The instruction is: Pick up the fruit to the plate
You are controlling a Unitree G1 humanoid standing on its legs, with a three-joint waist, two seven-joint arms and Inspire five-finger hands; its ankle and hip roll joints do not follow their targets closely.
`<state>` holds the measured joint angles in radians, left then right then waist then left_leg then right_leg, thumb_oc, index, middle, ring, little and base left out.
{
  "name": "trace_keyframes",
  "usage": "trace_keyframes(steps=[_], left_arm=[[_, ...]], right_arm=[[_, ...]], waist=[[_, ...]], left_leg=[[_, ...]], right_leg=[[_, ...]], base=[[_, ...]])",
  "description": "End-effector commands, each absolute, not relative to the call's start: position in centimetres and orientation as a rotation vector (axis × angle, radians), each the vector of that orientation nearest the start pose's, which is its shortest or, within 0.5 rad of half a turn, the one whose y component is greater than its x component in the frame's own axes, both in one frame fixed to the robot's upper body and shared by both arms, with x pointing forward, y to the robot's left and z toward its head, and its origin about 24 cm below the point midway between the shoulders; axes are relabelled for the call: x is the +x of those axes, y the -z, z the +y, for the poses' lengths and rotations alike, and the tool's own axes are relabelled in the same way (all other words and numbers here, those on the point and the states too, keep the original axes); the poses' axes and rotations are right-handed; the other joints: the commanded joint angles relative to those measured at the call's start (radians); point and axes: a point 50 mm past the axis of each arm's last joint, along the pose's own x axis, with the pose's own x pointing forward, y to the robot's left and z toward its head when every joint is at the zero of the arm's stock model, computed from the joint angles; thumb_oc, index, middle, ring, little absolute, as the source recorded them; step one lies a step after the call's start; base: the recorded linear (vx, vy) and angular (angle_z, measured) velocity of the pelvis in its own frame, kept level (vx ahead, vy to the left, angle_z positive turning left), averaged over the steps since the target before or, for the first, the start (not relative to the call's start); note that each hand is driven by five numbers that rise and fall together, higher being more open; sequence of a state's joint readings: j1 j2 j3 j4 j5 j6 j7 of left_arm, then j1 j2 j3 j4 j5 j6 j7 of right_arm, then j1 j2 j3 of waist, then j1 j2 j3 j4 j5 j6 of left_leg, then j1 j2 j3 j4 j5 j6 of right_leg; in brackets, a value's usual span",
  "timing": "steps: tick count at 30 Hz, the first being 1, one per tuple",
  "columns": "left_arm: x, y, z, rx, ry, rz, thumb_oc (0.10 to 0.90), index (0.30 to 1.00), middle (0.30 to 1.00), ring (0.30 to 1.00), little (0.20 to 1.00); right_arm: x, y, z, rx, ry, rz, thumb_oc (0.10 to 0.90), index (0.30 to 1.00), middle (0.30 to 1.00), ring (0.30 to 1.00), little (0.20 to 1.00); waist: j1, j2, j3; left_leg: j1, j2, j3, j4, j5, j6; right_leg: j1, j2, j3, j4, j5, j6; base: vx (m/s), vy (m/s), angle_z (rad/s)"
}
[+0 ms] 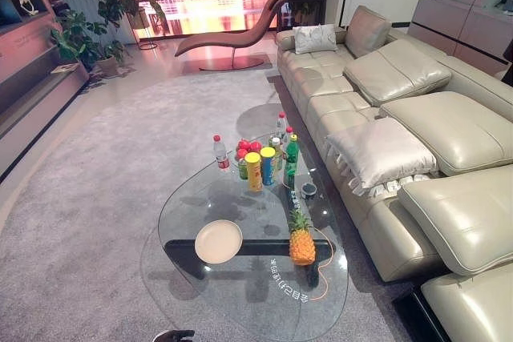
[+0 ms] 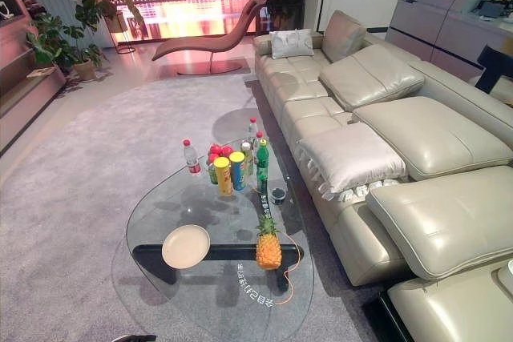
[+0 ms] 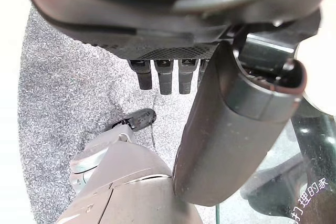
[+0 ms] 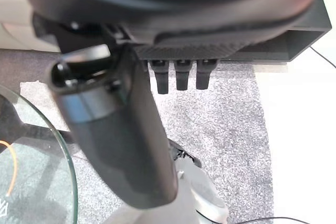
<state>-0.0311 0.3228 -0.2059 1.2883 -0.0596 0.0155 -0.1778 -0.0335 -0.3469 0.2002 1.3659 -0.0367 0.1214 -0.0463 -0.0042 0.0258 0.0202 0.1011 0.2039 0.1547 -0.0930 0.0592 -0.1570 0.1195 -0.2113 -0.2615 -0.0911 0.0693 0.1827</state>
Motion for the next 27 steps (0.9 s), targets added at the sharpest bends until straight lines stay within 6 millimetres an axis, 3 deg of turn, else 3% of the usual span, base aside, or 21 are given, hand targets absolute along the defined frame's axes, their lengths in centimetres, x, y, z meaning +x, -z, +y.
trace_keyframes(steps=[1, 8, 13, 17, 18, 23, 27], left_arm=[[9.8, 15.2, 26.5, 0.255, 0.034, 1.308, 0.800, 0.900, 0.900, 0.900, 0.900], [10.2, 15.1, 26.5, 0.183, -0.031, 1.285, 0.800, 0.900, 0.900, 0.900, 0.900], [12.0, 14.6, 26.3, 0.080, -0.019, 1.231, 0.800, 0.900, 0.900, 0.900, 0.900], [15.2, 13.3, 26.3, -0.109, 0.021, 1.116, 0.800, 0.900, 0.900, 0.900, 0.900], [15.5, 13.1, 26.3, -0.115, 0.017, 1.105, 0.800, 0.900, 0.900, 0.900, 0.900], [20.7, 10.0, 27.8, -0.145, -0.043, 0.909, 0.800, 0.900, 0.900, 0.900, 0.900], [24.7, 6.9, 28.4, -0.152, -0.074, 0.747, 0.800, 0.900, 0.900, 0.900, 0.900]], right_arm=[[8.4, 14.8, -28.9, -0.533, 0.130, 1.421, 0.800, 0.900, 0.900, 0.900, 0.900], [8.8, 14.5, -29.6, -0.562, 0.142, 1.410, 0.800, 0.900, 0.900, 0.900, 0.900], [10.0, 13.9, -30.2, -0.575, 0.180, 1.365, 0.800, 0.900, 0.900, 0.900, 0.900], [13.9, 12.0, -31.7, -0.585, 0.263, 1.241, 0.800, 0.900, 0.900, 0.900, 0.900], [14.2, 11.9, -31.8, -0.587, 0.266, 1.233, 0.800, 0.900, 0.900, 0.900, 0.900], [18.6, 8.9, -33.6, -0.574, 0.328, 1.088, 0.800, 0.900, 0.900, 0.900, 0.900], [21.9, 6.6, -34.0, -0.557, 0.363, 0.986, 0.800, 0.900, 0.900, 0.900, 0.900]], waist=[[0.002, -0.020, 0.050], [-0.002, -0.005, 0.095], [-0.003, 0.015, 0.150], [-0.008, 0.027, 0.225], [-0.008, 0.027, 0.228], [0.002, 0.022, 0.319], [0.005, 0.012, 0.386]], left_leg=[[0.008, 0.042, 0.051, 0.006, 0.000, -0.024], [-0.067, 0.043, 0.046, 0.006, 0.024, -0.024], [-0.153, 0.026, 0.027, 0.006, 0.040, -0.021], [-0.229, 0.006, 0.012, 0.006, 0.039, -0.007], [-0.234, 0.005, 0.012, 0.006, 0.039, -0.006], [-0.329, 0.003, -0.011, 0.006, 0.059, -0.001], [-0.451, 0.010, -0.033, 0.093, 0.049, -0.005]], right_leg=[[0.001, -0.058, -0.024, 0.004, 0.009, 0.044], [-0.075, -0.070, -0.015, 0.004, 0.026, 0.042], [-0.165, -0.085, -0.007, 0.004, 0.046, 0.041], [-0.254, -0.084, 0.015, 0.004, 0.065, 0.034], [-0.260, -0.084, 0.017, 0.004, 0.067, 0.033], [-0.363, -0.071, 0.055, 0.061, 0.048, 0.017], [-0.471, -0.072, 0.072, 0.125, 0.032, 0.010]], base=[[0.00, 0.000, 0.00], [-0.03, 0.016, -0.02], [-0.09, 0.034, 0.00], [-0.14, 0.035, -0.05], [-0.14, 0.009, -0.07], [-0.17, -0.048, -0.05], [-0.18, -0.088, -0.07]])
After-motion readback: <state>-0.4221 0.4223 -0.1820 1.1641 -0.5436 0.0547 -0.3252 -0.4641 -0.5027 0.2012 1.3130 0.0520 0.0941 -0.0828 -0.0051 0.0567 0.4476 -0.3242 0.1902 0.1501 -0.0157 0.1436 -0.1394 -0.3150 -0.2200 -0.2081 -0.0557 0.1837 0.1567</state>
